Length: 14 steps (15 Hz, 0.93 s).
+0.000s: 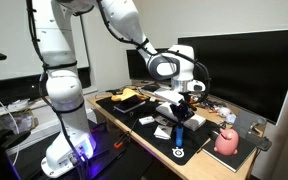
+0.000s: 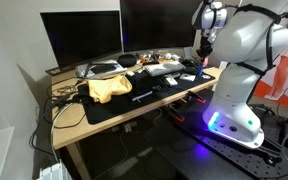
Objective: Press the top of the blue object
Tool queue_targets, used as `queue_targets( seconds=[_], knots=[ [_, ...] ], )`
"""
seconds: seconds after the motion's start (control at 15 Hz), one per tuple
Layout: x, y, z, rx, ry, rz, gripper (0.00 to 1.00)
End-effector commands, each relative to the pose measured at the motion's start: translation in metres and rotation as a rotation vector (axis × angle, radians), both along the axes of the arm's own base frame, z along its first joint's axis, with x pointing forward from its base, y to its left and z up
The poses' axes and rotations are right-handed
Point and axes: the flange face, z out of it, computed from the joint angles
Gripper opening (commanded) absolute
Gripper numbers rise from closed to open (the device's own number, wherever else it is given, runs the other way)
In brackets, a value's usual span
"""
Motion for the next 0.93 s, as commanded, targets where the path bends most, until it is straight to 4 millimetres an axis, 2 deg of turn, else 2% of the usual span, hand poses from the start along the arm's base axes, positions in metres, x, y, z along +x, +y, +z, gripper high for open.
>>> queue_targets(
  seconds=[0.0, 0.33, 0.87],
  knots=[
    [0.004, -0.004, -0.002, -0.016, -0.012, -0.023, 0.0],
    [-0.001, -0.003, -0.004, -0.022, -0.013, -0.011, 0.0],
    [-0.012, -0.002, 0.004, -0.019, -0.028, 0.003, 0.0]
  ],
)
